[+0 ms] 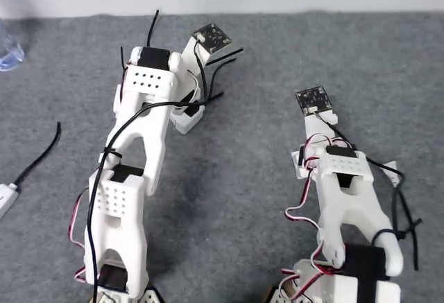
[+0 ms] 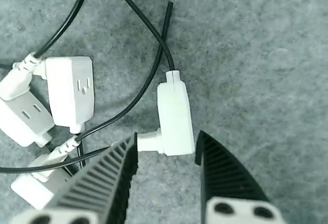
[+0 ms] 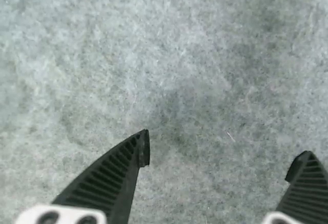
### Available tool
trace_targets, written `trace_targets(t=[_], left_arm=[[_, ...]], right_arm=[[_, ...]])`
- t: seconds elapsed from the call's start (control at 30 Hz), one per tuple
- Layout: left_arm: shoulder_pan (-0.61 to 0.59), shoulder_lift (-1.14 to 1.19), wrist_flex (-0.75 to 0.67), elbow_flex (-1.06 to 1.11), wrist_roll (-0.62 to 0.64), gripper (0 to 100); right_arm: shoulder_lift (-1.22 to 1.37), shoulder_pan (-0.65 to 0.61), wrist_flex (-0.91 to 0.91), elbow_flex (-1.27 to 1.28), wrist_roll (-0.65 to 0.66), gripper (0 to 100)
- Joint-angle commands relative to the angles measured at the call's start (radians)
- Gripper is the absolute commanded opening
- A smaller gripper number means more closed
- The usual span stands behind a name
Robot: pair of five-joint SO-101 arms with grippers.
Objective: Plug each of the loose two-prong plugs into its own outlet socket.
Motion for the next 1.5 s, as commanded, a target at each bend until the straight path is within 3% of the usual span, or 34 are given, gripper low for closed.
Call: trace_targets(t=[0.0,0.13,0.2,0.37,0.57,0.67,0.8,0.93,1.27,1.47], left_arm=[[-0.008,-0.075,0.044,-0.044,-0.012,17],[-0.044,-0.218,0.180,-0.027,-0.078,17],[-0.141,-0.331,0.176,0.016,-0.098,17],[-0.433,-0.562,0.176,0.110,-0.288,18],[-0.733,-0.631,0.175,0.220,-0.457,17],[-0.882,-0.629,0.110,0.280,-0.522,17],[-1.043,-0.628,-0.110,0.489,-0.651,17],[-1.109,-0.631,-0.342,0.750,-0.743,18],[-1.137,-0.628,-0.750,1.132,-0.744,19],[-1.138,-0.629,-0.799,1.225,-0.744,22]], right_arm=[[-0.001,0.005,-0.019,-0.031,0.011,41.2],[-0.001,0.008,-0.019,-0.029,0.011,41.2],[-0.001,0.008,-0.019,-0.029,0.011,41.2],[0.030,0.005,-0.019,-0.035,0.011,41.2],[0.038,0.004,-0.021,-0.035,0.011,41.2],[0.041,0.004,-0.035,-0.035,0.011,41.2],[0.041,0.004,-0.035,-0.035,0.011,41.2],[0.041,0.004,-0.035,-0.035,0.011,41.2],[0.042,-0.008,-0.033,-0.032,0.012,41.2],[0.042,-0.012,-0.033,-0.029,0.055,41.2]])
